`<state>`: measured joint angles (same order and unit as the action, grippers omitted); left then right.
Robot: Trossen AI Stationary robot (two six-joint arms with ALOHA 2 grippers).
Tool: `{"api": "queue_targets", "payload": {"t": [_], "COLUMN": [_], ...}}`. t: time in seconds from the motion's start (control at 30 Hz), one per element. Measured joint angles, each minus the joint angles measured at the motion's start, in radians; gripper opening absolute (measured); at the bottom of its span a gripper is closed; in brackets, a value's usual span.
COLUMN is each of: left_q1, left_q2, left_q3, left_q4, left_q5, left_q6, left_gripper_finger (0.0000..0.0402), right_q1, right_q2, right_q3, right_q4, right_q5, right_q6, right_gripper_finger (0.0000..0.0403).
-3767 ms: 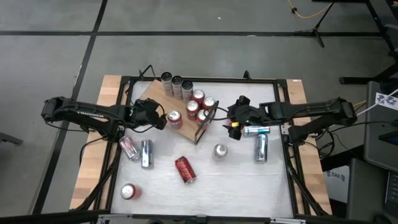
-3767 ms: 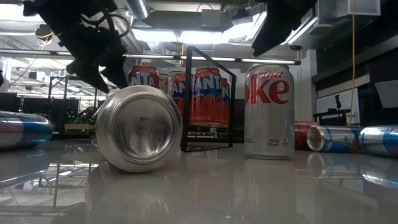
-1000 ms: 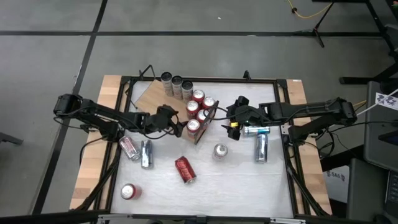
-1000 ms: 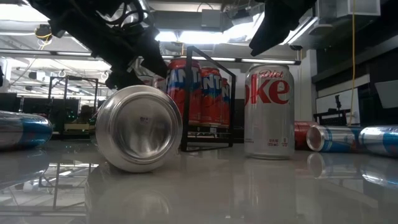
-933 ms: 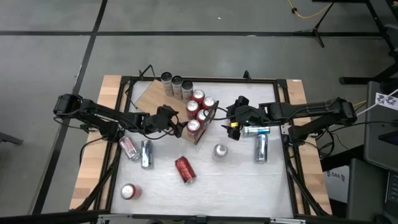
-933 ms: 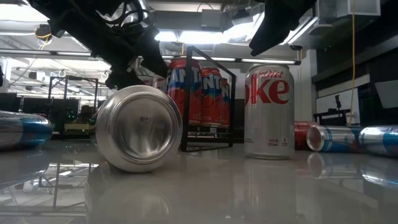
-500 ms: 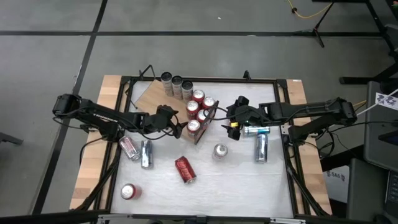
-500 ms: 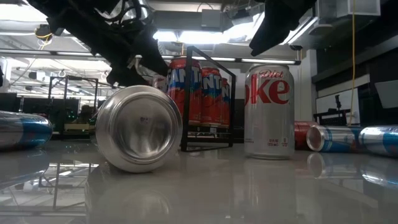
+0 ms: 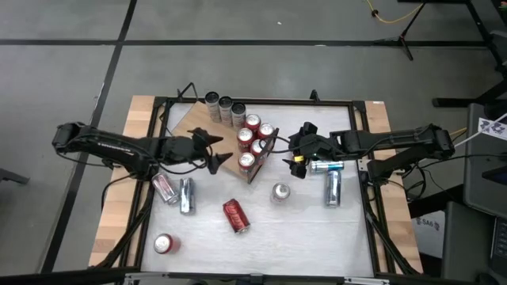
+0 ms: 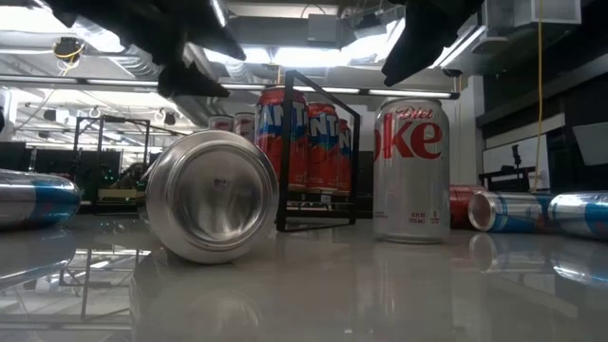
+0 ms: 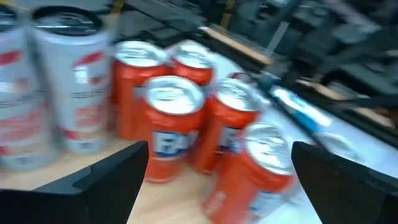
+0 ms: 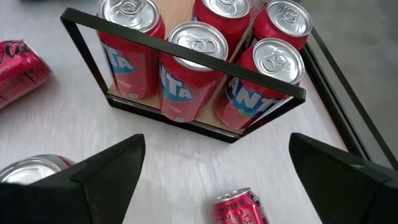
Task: Pick and place cans onto a shelf
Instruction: Put the bottom left blue/white soda can on the shelf
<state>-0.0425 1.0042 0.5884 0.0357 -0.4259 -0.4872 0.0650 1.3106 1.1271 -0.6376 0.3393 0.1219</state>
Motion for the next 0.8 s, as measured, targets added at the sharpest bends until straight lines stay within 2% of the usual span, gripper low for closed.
{"api": "queue_targets", "payload": {"t": [0.2,0.47,0.57,0.8], "left_q1": [0.0,-0.009,-0.02,-0.047], "left_q2": [-0.03,-0.035,-0.037,-0.037], "left_q3": [0.0,0.005,0.042,0.203], "left_q4": [0.002,-0.063,-0.24,-0.819], "left_q5": [0.192,0.238,0.289,0.4], "left_q6": [-0.013,-0.243,-0.393,-0.72], "left_gripper_finger": [0.0392,0.0392,0.0392,0.0392], "right_q1": [0.0,0.0,0.0,0.0], "right_q2": [0.0,0.0,0.0,0.0], "right_q3": [0.0,0.0,0.0,0.0], "right_q4": [0.0,0.0,0.0,0.002], "right_q5": [0.0,0.0,0.0,0.0], "right_q6": [0.0,0.0,0.0,0.0], "right_gripper_finger": [0.039,0.039,0.039,0.039]}}
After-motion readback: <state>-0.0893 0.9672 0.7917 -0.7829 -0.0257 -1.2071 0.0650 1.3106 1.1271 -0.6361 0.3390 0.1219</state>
